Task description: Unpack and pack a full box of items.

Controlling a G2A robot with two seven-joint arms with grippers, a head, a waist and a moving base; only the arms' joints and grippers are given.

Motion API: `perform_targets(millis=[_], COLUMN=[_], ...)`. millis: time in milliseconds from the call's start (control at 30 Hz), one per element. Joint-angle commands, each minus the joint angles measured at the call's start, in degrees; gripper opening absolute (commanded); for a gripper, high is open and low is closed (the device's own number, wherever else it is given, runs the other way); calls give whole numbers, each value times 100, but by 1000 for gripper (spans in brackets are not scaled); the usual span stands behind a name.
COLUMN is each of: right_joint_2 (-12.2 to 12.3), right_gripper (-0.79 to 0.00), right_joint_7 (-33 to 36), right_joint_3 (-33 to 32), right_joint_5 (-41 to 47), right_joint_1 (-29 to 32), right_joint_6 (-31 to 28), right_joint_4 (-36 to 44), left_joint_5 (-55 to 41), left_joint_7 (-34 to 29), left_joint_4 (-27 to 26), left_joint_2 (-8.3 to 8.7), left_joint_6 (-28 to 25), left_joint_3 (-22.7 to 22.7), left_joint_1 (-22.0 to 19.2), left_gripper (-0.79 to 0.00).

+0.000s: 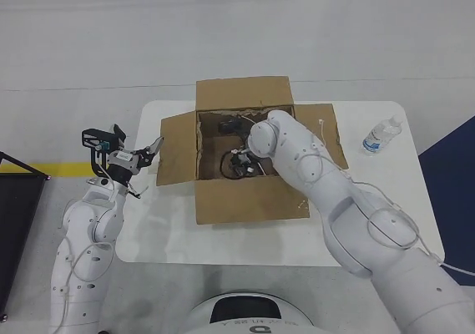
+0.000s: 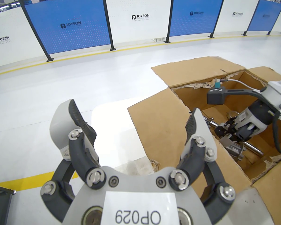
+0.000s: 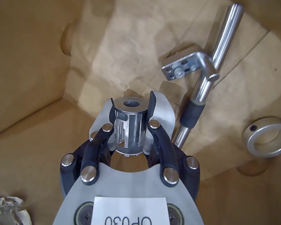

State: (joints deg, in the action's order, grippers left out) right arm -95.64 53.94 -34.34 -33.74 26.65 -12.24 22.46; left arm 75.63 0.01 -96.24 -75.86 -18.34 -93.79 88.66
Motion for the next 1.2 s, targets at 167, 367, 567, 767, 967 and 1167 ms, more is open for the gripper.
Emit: perform_targets(millis=[167,367,567,767,967,1167], right_joint_2=[390,754,1183,1563,1684,1581], right_gripper=[-785,-785,-785,-785,-631,0], right_joint_7=[-293,-129,-130,11,347,556], right_joint_3=[-343,-722,-1336,-2071,-2335,-2091], right_joint_5=[-145,-406,-855,-1287,-1211,-848], right_joint_1=[355,807,1596,2582,2915,2431], right_joint_6=[-20,322,641,793,665,633], right_joint_4=[750,1861,3400,4923,5427,4874], left_joint_5=[0,0,0,0,0,0], left_joint_7=[0,0,0,0,0,0], left_joint_4=[0,0,0,0,0,0], left_joint_2=[0,0,0,0,0,0], left_joint_6=[0,0,0,0,0,0], left_joint_3=[0,0,0,0,0,0], left_joint_1=[0,0,0,0,0,0], left_gripper=[0,0,0,0,0,0])
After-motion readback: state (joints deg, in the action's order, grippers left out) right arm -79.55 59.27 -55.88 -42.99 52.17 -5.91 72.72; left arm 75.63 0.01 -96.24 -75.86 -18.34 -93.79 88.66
